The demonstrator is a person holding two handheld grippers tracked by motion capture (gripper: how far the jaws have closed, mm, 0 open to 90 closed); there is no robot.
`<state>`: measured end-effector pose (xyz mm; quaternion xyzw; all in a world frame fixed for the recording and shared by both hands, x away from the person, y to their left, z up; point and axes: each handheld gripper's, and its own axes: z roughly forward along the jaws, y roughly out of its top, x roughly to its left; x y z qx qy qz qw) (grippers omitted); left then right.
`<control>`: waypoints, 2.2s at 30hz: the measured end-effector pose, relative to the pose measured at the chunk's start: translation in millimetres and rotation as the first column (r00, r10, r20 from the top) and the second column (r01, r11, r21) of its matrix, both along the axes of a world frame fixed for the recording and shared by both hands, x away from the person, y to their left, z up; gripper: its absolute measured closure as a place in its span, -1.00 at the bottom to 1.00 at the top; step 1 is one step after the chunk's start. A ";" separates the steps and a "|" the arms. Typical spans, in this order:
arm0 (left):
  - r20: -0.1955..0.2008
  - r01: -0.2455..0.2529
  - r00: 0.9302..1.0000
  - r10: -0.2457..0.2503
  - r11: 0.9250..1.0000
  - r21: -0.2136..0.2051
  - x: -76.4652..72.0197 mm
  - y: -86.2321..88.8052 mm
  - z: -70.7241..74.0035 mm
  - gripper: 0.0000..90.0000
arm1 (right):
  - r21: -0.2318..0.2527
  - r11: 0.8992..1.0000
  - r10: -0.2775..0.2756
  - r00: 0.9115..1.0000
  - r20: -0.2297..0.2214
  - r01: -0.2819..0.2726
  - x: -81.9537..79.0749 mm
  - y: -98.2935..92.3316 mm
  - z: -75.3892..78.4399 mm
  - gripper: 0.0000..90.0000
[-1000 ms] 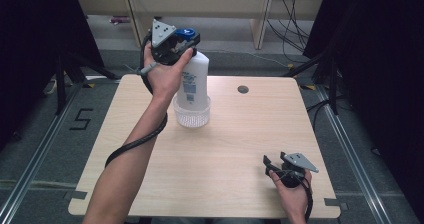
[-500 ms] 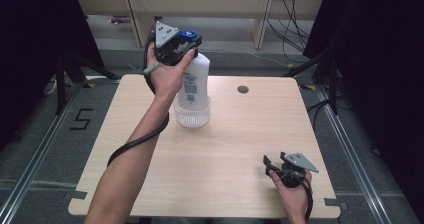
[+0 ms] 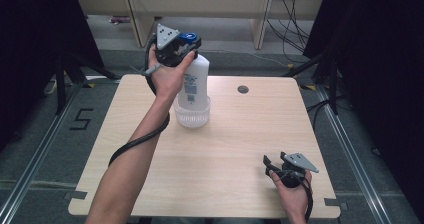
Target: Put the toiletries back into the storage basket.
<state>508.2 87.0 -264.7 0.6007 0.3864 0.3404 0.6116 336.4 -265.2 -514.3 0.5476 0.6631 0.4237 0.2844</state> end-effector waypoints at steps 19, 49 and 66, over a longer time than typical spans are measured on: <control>-0.023 0.002 1.000 -0.002 1.000 0.024 7.1 -0.7 -15.0 0.32 | 0.030 1.000 0.004 1.000 -0.007 -0.004 -1.4 0.7 0.5 -0.28; -0.073 -0.006 0.997 0.010 0.999 0.053 11.6 -1.6 -53.4 0.32 | -0.008 1.000 0.016 1.000 -0.002 -0.016 -1.5 -0.7 1.5 -0.28; -0.102 -0.002 0.995 0.008 0.998 0.056 11.6 -4.6 -79.5 0.32 | 0.026 0.999 0.019 1.000 0.010 -0.019 -0.5 1.3 0.0 -0.28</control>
